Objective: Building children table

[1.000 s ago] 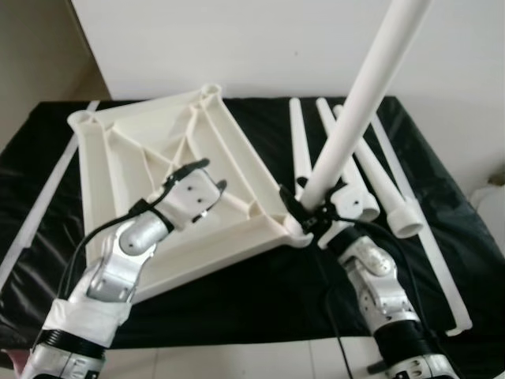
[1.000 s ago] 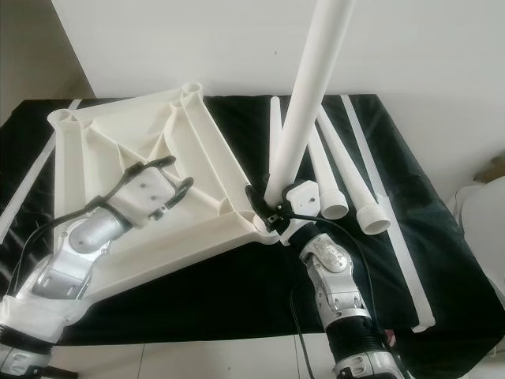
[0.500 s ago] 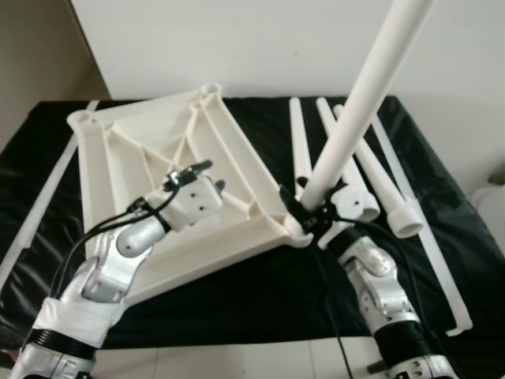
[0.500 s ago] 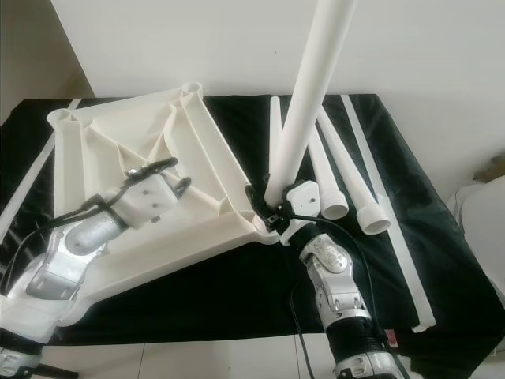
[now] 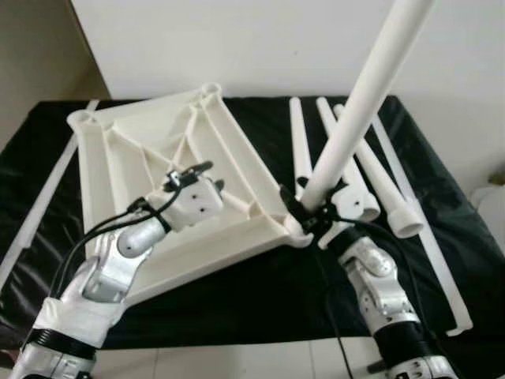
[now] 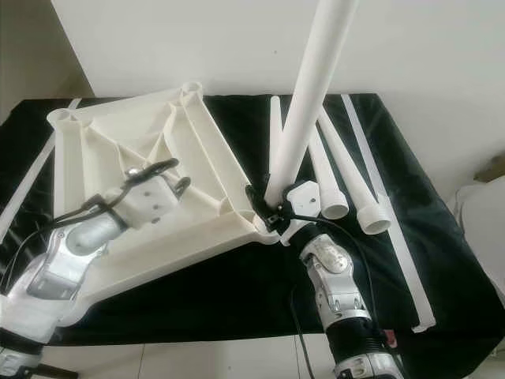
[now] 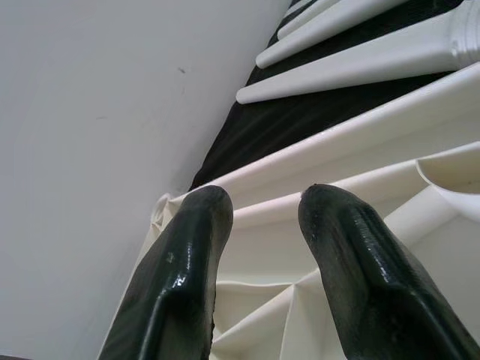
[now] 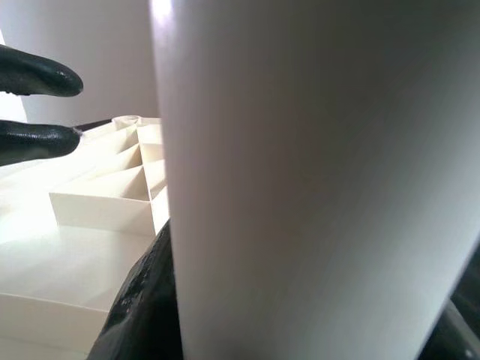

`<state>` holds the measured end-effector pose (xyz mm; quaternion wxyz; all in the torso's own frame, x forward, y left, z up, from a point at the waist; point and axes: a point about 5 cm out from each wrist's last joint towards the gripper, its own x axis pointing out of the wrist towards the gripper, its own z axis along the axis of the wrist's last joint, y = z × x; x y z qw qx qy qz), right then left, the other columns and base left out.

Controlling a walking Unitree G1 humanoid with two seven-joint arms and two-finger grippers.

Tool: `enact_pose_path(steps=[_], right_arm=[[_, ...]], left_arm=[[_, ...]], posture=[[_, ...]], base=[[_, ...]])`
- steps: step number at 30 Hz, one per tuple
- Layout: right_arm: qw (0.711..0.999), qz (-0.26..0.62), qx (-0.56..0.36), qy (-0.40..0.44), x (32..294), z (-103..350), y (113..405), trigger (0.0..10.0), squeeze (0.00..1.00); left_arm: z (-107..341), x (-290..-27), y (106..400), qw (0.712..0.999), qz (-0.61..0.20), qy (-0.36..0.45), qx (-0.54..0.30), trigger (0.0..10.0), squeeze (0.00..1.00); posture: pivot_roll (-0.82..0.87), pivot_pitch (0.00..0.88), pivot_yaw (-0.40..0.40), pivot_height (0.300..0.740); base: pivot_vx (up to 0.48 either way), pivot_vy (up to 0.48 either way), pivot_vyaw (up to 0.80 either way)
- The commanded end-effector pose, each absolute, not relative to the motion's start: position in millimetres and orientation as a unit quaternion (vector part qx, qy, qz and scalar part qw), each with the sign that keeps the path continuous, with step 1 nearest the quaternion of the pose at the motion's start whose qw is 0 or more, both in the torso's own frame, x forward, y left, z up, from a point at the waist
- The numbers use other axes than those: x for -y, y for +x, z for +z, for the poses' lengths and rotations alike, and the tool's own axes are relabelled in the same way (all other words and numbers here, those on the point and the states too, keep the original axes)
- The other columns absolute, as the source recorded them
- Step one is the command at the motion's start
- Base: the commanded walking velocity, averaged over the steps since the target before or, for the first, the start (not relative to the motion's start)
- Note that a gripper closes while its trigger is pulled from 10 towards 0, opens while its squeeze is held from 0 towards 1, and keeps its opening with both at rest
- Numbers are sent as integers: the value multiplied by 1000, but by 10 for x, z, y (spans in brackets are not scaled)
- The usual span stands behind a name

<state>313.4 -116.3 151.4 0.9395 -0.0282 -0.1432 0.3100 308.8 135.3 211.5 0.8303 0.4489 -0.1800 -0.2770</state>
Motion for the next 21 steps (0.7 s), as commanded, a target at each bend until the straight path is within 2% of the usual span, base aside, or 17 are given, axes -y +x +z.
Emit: enact_pose_path(steps=[1,3,4,5,6,17,18,21], right_arm=[[948,318,28,-18,1156,1028,3033,10000,0],[948,317,28,-18,1157,1028,3034,10000,0],[948,317,28,-18,1159,1027,3036,10000,0],[948,317,28,-18,1159,1027,3036,10000,0],[948,317,28,-18,1160,1026,3038,10000,0],[948,316,30,-18,1155,1035,3045,10000,0],[948,315,30,-18,1155,1035,3045,10000,0],[948,315,31,-19,1156,1039,3046,10000,0]], left_arm=[[2067,-1371,3098,829,-272,457,174,0,0],[2065,-1373,3102,830,-271,456,172,0,0],[2061,-1377,3109,833,-270,453,168,6196,0],[2061,-1377,3109,833,-270,453,168,6196,0],[2058,-1380,3117,837,-268,448,165,10000,0],[2110,-1403,3139,860,-260,405,168,10000,0],[2115,-1404,3140,862,-259,401,169,0,0],[2115,-1410,3152,871,-258,386,162,0,0]], posture=[[-33,149,47,740],[-33,149,47,740],[-33,149,48,740],[-33,149,48,740],[-33,149,46,740],[-33,145,48,740],[-34,143,49,740],[-34,143,50,740]], base=[[0,0,0],[0,0,0],[0,0,0],[0,0,0],[0,0,0],[0,0,0],[0,0,0],[0,0,0]])
